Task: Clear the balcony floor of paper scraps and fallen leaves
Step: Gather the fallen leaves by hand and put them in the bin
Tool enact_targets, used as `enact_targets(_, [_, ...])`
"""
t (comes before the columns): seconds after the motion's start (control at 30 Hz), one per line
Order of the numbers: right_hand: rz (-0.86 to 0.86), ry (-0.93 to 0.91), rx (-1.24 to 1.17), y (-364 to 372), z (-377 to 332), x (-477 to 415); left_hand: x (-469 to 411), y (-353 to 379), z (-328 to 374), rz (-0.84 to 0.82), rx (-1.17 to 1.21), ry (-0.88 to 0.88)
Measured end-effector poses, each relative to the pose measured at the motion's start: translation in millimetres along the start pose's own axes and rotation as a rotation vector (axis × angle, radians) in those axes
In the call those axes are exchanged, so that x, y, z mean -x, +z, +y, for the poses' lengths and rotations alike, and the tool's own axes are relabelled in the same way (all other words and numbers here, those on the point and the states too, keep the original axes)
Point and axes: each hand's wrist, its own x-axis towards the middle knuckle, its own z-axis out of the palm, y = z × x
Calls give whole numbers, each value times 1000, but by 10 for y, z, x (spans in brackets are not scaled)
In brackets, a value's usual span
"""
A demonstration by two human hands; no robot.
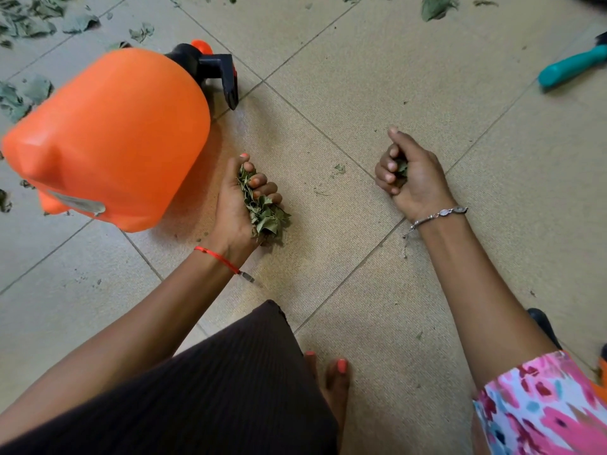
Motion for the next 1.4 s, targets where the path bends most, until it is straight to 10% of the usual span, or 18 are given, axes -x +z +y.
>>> enact_targets(0.37, [83,-31,-120,301,122,-156,-333,394,-135,-109,-34,-12])
enact_targets(0.7, [-245,-514,1330,-88,16,-257,-464,492,84,-7,-35,17])
enact_targets(1.23, [-164,-538,1529,194,99,-247,200,875,-92,283,128,-7])
enact_targets(1.33, [-276,-191,1795,379,-95,-180,470,1047,-86,340,221,-27])
enact_targets(1.4, [-234,116,1567,550,-338,7,688,1217,0,385,262,-27])
